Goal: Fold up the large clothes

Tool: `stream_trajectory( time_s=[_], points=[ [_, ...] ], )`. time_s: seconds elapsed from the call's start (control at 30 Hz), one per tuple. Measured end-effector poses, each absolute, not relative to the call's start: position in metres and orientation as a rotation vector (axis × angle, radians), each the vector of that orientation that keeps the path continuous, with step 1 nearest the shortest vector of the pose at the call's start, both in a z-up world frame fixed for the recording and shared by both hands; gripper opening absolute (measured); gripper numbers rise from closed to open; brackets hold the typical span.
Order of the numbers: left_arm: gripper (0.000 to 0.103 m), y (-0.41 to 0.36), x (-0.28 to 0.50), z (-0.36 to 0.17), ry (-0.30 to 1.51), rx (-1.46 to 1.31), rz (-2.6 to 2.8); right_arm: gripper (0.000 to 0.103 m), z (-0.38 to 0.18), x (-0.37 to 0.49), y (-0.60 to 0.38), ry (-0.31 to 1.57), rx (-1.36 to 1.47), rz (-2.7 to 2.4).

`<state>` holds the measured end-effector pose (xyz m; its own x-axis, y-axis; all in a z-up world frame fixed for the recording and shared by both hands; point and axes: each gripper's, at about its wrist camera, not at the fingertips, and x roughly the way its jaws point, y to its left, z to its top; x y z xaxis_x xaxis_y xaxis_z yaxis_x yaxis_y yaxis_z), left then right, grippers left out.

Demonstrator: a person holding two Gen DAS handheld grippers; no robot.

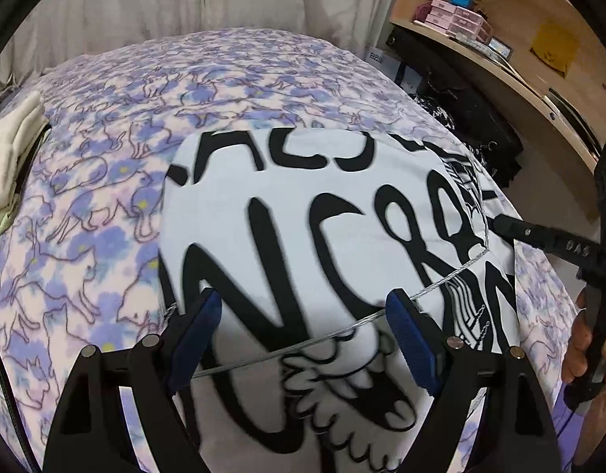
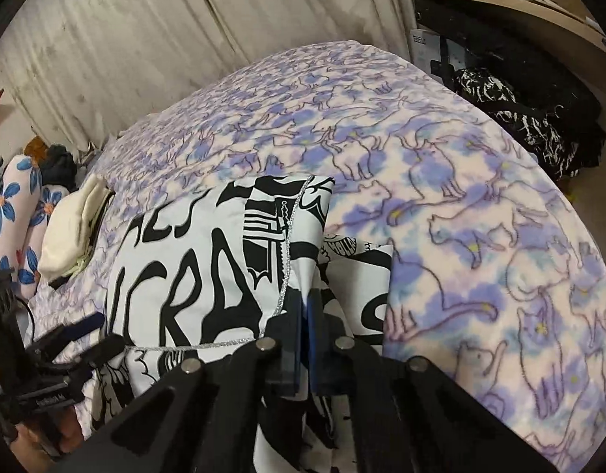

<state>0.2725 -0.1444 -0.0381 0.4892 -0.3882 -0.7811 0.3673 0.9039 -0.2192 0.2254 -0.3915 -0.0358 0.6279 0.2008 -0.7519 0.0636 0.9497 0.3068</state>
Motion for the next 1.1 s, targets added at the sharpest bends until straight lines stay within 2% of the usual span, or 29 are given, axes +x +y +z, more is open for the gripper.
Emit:
stream_trajectory(
  time_s=[0.2, 0.23, 0.27, 0.3, 0.33, 0.37, 0.5, 0.83, 0.9, 0.97, 1.1],
  points=[
    [0.083, -0.152, 0.269, -0.040, 0.955, 0.005, -0.469, 0.007, -0.045, 0.219, -0.403, 1.027, 0.426, 0.201],
    [0.083, -0.151, 0.268, -0.040, 0.954, 0.004, -0.470, 0.014, -0.051, 0.216, -0.402, 1.057, 0.433, 0.224],
    [0.083, -0.150, 0.268, -0.038, 0.957, -0.007, -0.477, 0.028, -0.054, 0.212, -0.401, 1.070, 0.433, 0.232],
    [0.083, -0.148, 0.268, -0.038, 0.961, -0.014, -0.480, 0.038, -0.060, 0.206, -0.401, 1.086, 0.434, 0.244],
    [0.083, -0.146, 0.267, -0.036, 0.967, -0.022, -0.483, 0.054, -0.064, 0.202, -0.400, 1.096, 0.440, 0.256],
    [0.083, -0.144, 0.267, -0.036, 0.977, -0.030, -0.490, 0.061, -0.067, 0.198, -0.401, 1.106, 0.445, 0.263],
    [0.083, -0.134, 0.264, -0.035, 0.998, -0.030, -0.488, 0.061, -0.088, 0.187, -0.403, 1.171, 0.498, 0.282],
    [0.083, -0.100, 0.259, -0.052, 1.033, -0.041, -0.479, 0.063, -0.115, 0.219, -0.384, 1.160, 0.572, 0.384],
    [0.083, -0.097, 0.262, -0.060, 1.051, -0.045, -0.466, 0.055, -0.116, 0.226, -0.381, 1.145, 0.558, 0.365],
    [0.083, -0.094, 0.264, -0.064, 1.058, -0.059, -0.464, 0.017, -0.110, 0.229, -0.376, 1.131, 0.556, 0.377],
    [0.083, -0.095, 0.265, -0.053, 1.028, -0.047, -0.458, 0.011, -0.066, 0.206, -0.371, 1.024, 0.445, 0.319]
  ],
)
